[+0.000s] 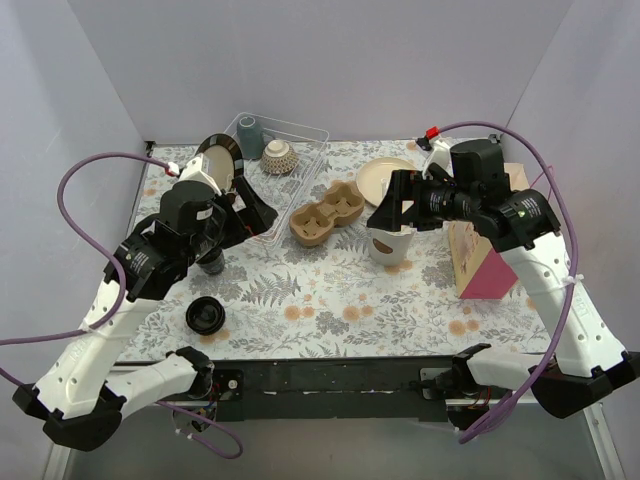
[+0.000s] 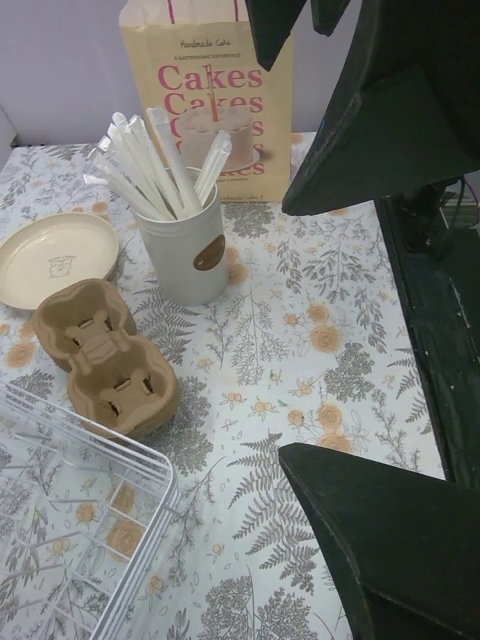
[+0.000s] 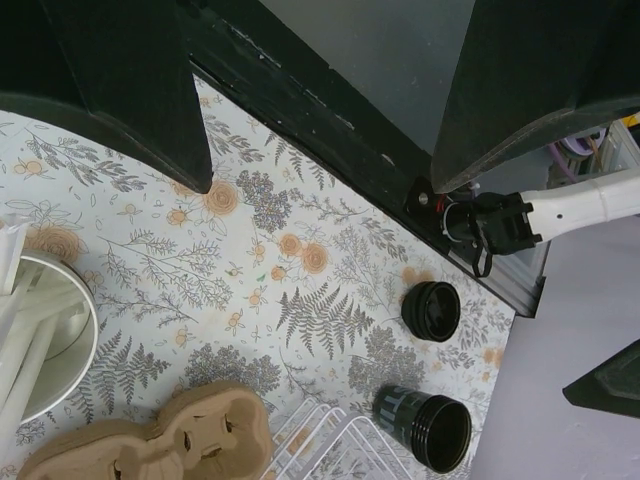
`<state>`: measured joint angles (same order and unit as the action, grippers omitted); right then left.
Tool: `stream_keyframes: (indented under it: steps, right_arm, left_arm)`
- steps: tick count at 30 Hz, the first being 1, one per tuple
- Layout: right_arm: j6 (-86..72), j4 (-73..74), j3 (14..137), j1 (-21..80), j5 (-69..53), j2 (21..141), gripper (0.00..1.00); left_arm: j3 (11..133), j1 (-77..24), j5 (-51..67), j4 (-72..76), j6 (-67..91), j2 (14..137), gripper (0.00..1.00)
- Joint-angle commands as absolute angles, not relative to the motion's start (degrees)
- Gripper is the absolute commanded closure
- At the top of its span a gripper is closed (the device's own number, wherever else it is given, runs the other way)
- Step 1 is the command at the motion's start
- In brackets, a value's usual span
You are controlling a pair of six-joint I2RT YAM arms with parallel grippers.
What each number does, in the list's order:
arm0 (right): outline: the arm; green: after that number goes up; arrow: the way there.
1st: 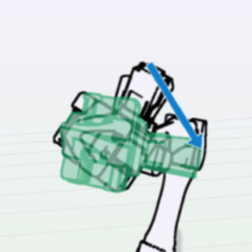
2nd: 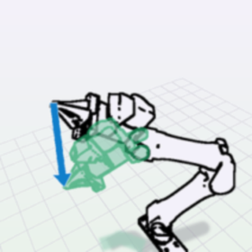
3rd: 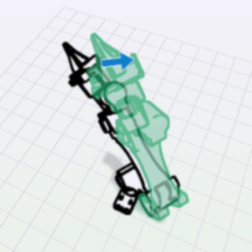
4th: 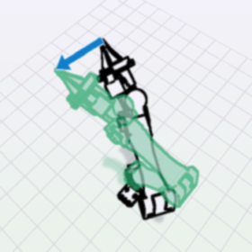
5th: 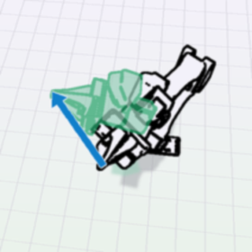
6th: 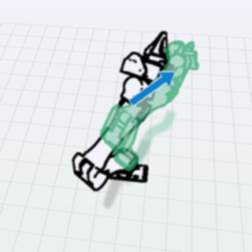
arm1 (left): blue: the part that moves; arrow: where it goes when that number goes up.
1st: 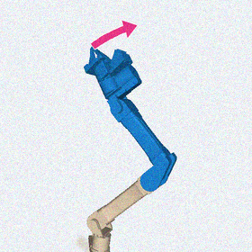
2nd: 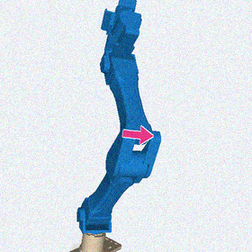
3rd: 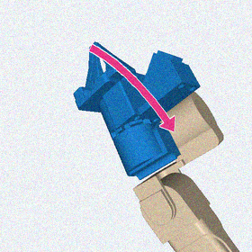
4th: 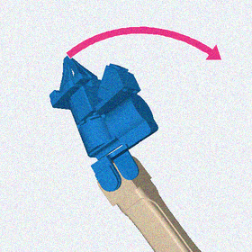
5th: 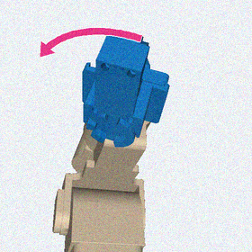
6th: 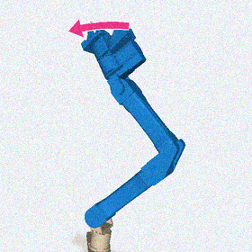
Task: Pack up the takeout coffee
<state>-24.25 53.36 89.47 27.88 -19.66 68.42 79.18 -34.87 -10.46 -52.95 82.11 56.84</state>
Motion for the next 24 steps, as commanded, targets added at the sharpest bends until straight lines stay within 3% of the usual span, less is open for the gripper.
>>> stream_keyframes:
  steps: [1,9,13,17,21,24]
  right_arm:
    - [-24.9,50.8,90.9,27.9,-20.5,67.0,0.01]
    - [-24.4,52.9,92.9,27.8,-20.2,67.9,0.01]
    - [-22.7,50.5,93.2,27.7,-22.8,66.9,0.01]
    - [-21.4,52.3,93.3,27.7,-27.5,67.5,0.14]
    - [-19.2,55.2,93.6,27.7,-29.6,68.5,0.24]
    - [-17.8,56.4,94.0,27.7,-29.0,67.9,0.3]
  left_arm:
    - [80.6,-34.6,-15.1,-54.1,81.7,55.7,0.02]
    - [85.0,-34.6,-19.9,-61.9,80.9,61.5,0.02]
    - [90.5,-34.6,-28.7,-70.5,80.6,68.5,0.04]
    - [93.5,-33.4,-36.4,-74.1,75.9,76.2,0.22]
    - [90.9,-27.9,-33.9,-73.8,73.7,79.2,0.37]
    - [89.3,-23.0,-30.0,-71.5,73.5,79.7,0.43]
